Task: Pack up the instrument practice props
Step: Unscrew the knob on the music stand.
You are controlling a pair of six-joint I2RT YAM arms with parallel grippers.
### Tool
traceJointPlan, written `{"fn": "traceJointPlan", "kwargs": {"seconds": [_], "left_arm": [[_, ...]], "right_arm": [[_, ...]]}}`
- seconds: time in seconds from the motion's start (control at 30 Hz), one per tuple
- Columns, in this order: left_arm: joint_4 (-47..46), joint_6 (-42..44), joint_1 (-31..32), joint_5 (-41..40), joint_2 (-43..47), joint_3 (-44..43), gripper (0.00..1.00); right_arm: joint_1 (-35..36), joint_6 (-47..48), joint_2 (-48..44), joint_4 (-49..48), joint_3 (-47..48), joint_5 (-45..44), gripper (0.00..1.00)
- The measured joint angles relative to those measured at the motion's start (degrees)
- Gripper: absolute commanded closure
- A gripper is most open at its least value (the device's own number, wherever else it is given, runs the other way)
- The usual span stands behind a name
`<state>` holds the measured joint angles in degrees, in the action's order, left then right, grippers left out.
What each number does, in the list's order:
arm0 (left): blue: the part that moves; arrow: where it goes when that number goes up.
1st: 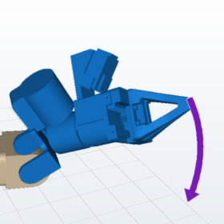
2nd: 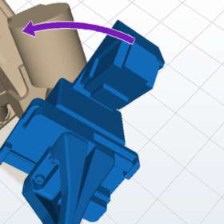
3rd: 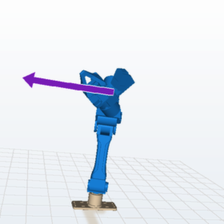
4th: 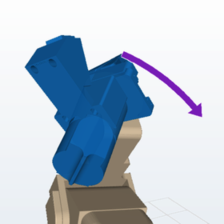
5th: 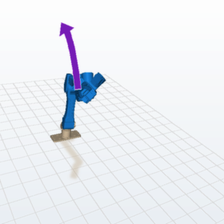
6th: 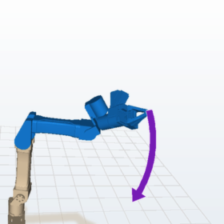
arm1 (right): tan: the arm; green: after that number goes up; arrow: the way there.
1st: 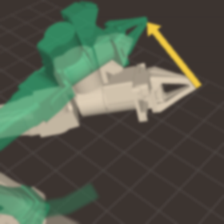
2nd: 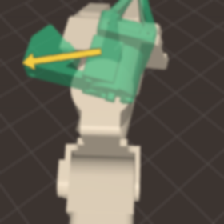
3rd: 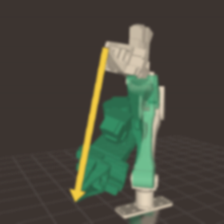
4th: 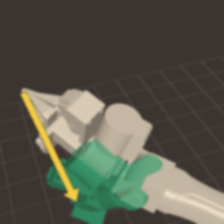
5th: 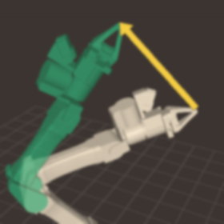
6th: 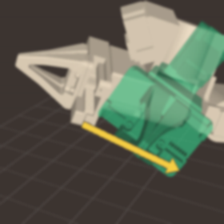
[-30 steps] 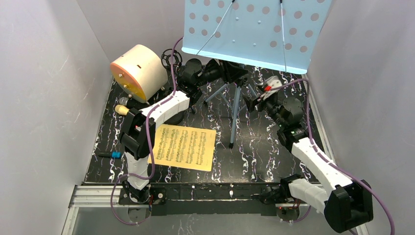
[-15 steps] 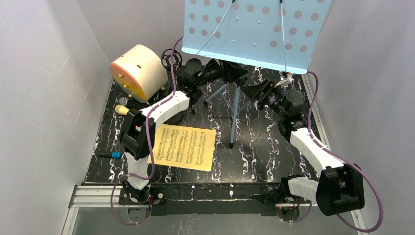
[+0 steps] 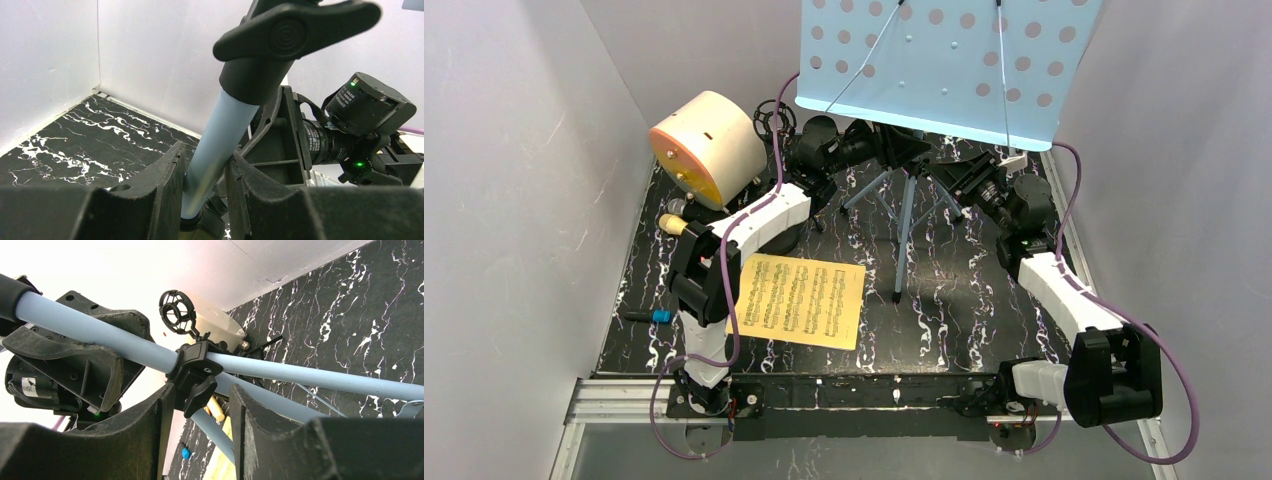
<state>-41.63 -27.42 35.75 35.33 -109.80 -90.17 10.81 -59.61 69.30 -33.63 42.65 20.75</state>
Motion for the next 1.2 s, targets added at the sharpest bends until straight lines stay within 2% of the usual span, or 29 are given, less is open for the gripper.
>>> {"fn": "traceJointPlan", "kwargs": {"seconds": [0.17, 0.27, 0.37, 0.5, 0.67, 0.77, 0.87, 1.07, 1.2], "left_arm": [[0.2, 0.1, 0.0, 0.0, 0.0, -0.1, 1.0], [0.4, 0.2, 0.0, 0.1, 0.0, -0.2, 1.0], [0.6, 0.3, 0.0, 0.1, 0.0, -0.4, 1.0], [1.0, 0.4, 0.0, 0.1, 0.0, -0.5, 1.0], [1.2, 0.4, 0.0, 0.1, 0.0, -0.6, 1.0], [1.2, 0.4, 0.0, 0.1, 0.0, -0.6, 1.0], [1.2, 0.4, 0.0, 0.5, 0.0, -0.6, 1.0], [1.4, 0.3, 0.2, 0.7, 0.0, -0.7, 1.0], [1.4, 0.4, 0.2, 0.1, 0.0, -0.7, 1.0]], "right_arm": [[-0.3, -1.5, 1.7, -0.6, 0.3, 2.0, 0.54], [-0.3, -2.0, 2.4, -0.9, 0.5, 3.6, 0.6], [-0.5, -1.9, 3.0, -1.3, 1.1, 5.3, 0.81], [-0.8, -0.9, 3.9, -2.7, 1.5, 7.6, 0.99], [-1.0, 8.7, 4.1, -4.5, 1.5, 9.6, 0.99], [-1.0, 19.6, 3.8, -5.6, 1.5, 11.1, 0.99], [-1.0, 35.8, 2.5, -5.0, 1.5, 13.9, 0.99], [-0.5, 77.9, 0.8, 4.6, 4.7, 20.4, 0.99], [1.9, 104.0, -0.8, 10.0, 4.9, 18.8, 0.99]]}}
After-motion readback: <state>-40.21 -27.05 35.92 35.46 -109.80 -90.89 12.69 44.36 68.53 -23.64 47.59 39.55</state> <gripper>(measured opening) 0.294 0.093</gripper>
